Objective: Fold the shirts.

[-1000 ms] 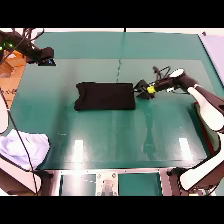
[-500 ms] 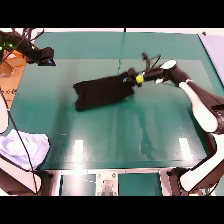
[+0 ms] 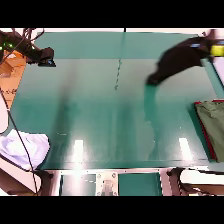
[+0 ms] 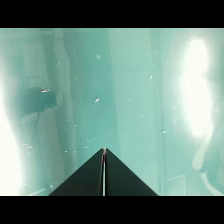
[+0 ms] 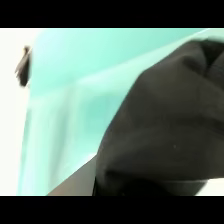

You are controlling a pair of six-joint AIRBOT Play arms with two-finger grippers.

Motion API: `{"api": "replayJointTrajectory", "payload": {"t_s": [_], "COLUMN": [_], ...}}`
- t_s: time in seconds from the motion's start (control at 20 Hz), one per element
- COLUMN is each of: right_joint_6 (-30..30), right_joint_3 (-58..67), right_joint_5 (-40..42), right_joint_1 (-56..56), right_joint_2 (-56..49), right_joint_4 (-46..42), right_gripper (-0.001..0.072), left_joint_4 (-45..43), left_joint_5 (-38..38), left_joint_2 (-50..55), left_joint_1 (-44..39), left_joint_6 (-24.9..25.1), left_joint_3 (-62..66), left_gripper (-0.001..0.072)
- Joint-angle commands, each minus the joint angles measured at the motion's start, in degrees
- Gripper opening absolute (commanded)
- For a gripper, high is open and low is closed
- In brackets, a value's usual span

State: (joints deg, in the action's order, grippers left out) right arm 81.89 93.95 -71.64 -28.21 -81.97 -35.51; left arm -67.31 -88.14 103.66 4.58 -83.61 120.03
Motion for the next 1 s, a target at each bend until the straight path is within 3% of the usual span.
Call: {"api": "replayJointTrajectory", "payload": {"t_s": [0.0, 0.25, 0.55, 0.95], "right_joint_6": [2.1, 2.8, 5.2, 15.8], "right_joint_3": [0.2, -0.3, -0.3, -6.7], "right_joint_5": [-2.8, -3.5, -6.7, -14.5], "right_joint_1": [-15.1, -31.7, -40.2, -44.2], "right_joint_2": [4.9, 5.2, 5.7, 9.5], "right_joint_4": [-1.7, -1.9, -3.4, -26.1], "right_gripper": [0.0024, 0.0024, 0.0024, 0.0024], "left_joint_4": [0.0, 0.0, 0.3, 0.5], "left_joint_5": [0.0, 0.0, 0.0, -1.4], "left_joint_2": [0.0, 0.0, 0.0, 0.0], "left_joint_1": [0.0, 0.0, 0.0, 0.0], "left_joint_6": [0.1, 0.1, 0.1, 0.1], "left_joint_3": [0.0, 0.0, 0.0, 0.0], "left_gripper": [0.0029, 0.0029, 0.0029, 0.0029]}}
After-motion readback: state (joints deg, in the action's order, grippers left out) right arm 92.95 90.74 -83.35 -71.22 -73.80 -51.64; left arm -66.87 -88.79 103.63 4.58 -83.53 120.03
